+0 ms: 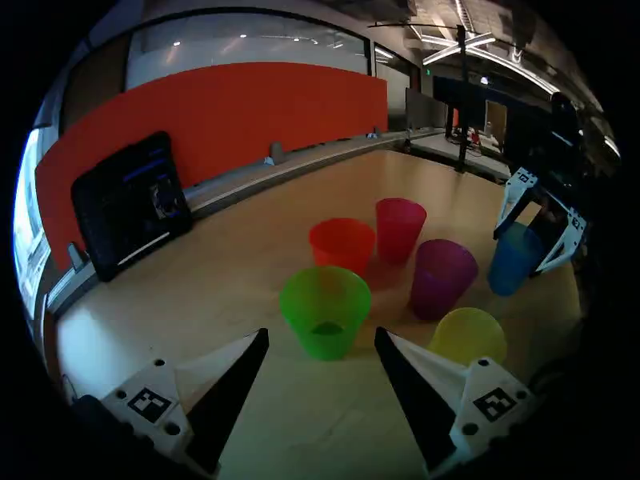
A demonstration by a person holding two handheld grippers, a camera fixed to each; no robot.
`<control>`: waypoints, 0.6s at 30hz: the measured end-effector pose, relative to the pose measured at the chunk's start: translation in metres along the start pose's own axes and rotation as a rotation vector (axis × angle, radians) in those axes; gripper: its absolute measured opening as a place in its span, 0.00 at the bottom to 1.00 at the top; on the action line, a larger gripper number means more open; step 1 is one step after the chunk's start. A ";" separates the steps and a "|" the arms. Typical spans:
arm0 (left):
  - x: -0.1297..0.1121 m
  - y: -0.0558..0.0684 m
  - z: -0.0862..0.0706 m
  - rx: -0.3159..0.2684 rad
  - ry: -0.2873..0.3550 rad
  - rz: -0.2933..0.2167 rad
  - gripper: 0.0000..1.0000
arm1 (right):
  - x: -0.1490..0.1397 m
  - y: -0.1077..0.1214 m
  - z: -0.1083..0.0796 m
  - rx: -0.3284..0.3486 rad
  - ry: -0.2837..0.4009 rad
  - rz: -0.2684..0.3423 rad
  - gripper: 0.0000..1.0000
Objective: Pour water
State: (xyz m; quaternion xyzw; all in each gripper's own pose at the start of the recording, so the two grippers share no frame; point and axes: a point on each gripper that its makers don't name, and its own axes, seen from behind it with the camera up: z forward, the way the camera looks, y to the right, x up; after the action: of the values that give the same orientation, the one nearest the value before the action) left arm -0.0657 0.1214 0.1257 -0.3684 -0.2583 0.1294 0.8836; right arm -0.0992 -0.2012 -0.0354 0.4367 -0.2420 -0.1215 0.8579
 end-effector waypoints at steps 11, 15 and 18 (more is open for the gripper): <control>0.001 0.000 0.020 -0.012 -0.033 0.017 0.99 | 0.005 0.008 -0.012 -0.031 0.029 0.012 0.94; 0.003 0.002 0.027 -0.021 -0.040 0.021 0.99 | 0.005 0.010 -0.015 -0.037 0.035 0.015 0.93; 0.005 0.004 0.033 -0.027 -0.044 0.025 0.99 | 0.004 0.011 -0.017 -0.041 0.037 0.018 0.94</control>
State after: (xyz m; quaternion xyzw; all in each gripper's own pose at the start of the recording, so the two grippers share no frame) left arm -0.0797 0.1454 0.1447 -0.3806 -0.2749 0.1449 0.8710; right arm -0.0871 -0.1850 -0.0336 0.4191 -0.2274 -0.1105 0.8720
